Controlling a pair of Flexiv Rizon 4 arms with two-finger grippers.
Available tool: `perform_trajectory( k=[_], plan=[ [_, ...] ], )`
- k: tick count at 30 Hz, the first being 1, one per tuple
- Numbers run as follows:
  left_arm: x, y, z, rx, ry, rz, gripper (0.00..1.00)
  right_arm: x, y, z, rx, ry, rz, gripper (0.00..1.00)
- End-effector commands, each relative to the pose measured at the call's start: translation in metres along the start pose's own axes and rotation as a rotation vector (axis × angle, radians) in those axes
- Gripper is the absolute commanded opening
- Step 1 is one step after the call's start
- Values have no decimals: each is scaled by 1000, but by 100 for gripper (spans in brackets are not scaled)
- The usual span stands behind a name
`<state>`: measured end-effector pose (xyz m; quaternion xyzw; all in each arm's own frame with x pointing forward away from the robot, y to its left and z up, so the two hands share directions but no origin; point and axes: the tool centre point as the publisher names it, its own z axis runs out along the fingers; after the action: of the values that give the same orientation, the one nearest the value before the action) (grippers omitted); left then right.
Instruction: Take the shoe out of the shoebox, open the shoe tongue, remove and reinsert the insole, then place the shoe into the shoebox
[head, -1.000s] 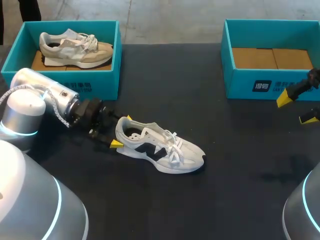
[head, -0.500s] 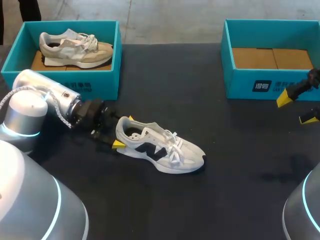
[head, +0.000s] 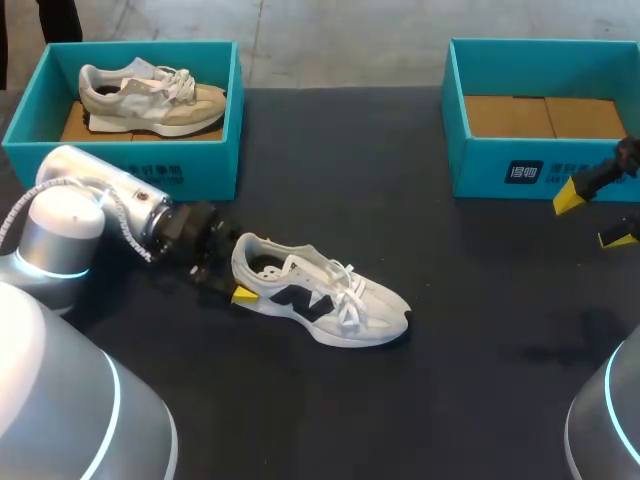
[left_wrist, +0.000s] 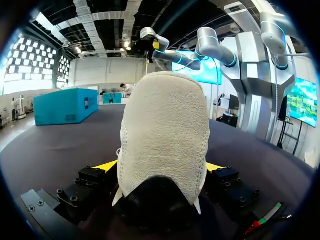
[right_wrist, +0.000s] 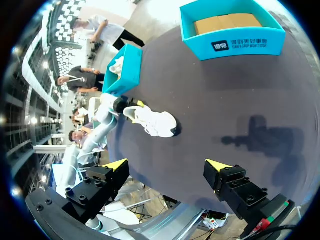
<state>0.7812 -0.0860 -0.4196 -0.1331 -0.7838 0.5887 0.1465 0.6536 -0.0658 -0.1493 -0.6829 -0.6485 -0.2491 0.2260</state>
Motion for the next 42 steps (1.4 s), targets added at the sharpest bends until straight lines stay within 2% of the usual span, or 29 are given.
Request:
perform_trajectory(
  k=[1, 5, 6, 7, 8, 19, 30, 37, 42],
  plan=[
    [-3, 4, 3, 7, -1, -2, 100, 0, 0, 1, 0, -3, 2, 100],
    [-3, 4, 4, 8, -6, -4, 100, 0, 0, 1, 0, -3, 2, 100],
    [-3, 4, 4, 9, -7, -4, 80, 0, 0, 1, 0, -3, 2, 100],
    [-3, 4, 4, 10, -8, -4, 46, 0, 0, 1, 0, -3, 2, 100],
    [-3, 4, 3, 11, -10, -3, 2, 0, 0, 1, 0, -3, 2, 100],
    [-1, 1, 0, 27, -20, 15, 0, 0, 0, 1, 0, -3, 2, 100],
    [8, -2, 4, 95, -97, -27, 0, 0, 0, 1, 0, -3, 2, 100],
    [19, -4, 11, 64, -138, -38, 0, 0, 0, 1, 0, -3, 2, 100],
    [24, -5, 14, 72, -193, -41, 0, 0, 0, 1, 0, -3, 2, 100]
  ],
)
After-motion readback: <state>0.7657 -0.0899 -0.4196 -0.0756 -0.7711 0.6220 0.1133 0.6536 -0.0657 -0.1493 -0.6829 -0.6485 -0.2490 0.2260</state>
